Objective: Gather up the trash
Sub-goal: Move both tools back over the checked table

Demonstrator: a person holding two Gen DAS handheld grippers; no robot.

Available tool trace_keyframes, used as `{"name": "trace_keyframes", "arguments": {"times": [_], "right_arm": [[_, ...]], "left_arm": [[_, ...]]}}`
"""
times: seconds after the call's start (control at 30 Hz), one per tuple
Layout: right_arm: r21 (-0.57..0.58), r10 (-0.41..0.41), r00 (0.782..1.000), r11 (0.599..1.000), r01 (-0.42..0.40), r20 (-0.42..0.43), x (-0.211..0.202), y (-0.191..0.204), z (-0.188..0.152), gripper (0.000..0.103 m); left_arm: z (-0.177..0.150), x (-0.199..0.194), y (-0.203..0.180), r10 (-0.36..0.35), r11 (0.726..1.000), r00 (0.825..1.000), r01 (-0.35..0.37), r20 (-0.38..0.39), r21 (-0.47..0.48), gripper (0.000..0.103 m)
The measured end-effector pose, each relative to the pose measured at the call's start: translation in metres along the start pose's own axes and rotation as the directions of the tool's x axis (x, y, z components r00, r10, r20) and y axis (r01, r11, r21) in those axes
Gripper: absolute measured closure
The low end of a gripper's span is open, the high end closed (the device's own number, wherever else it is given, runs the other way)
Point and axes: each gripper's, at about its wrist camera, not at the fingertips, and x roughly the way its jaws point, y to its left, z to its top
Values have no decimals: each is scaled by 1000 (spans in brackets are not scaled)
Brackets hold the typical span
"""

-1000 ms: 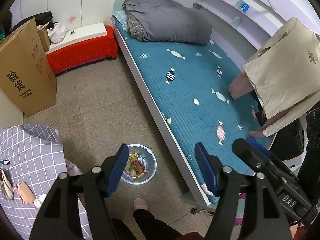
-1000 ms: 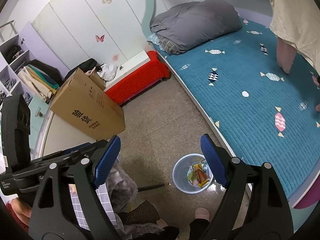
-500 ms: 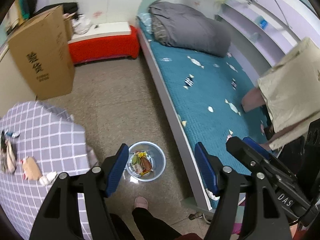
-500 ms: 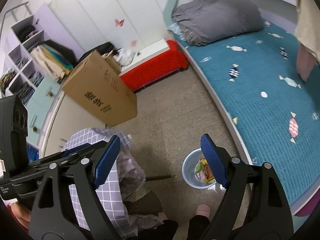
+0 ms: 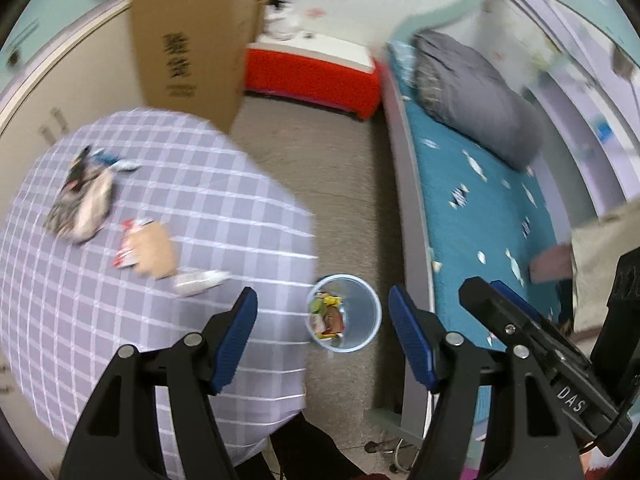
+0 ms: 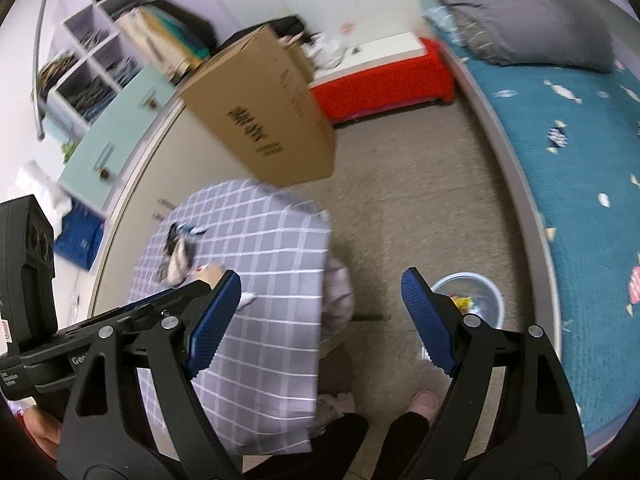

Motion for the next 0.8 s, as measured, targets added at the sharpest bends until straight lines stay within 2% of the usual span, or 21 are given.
{"name": "trace_keyframes", "arguments": {"times": [0.17, 0.37, 0.63, 0.8], "right_arm": [[-55, 31, 998, 998, -35, -62, 35, 48, -5, 22], [-90, 44, 992, 994, -55, -121, 77, 98, -15, 22], [-133, 12, 982, 990, -38, -190, 140, 151, -22, 22], [-136, -25, 975, 991, -5, -221, 175, 162, -25, 22]], "left_arm": [[4, -10, 70, 27, 992, 1000, -28, -5, -119, 36], [10, -15, 140, 62, 982, 998, -66, -26, -177, 36], [23, 1, 203, 69, 979, 994, -82, -79, -186, 37], [31, 20, 232, 55, 981, 991, -77, -122, -178, 37]]}}
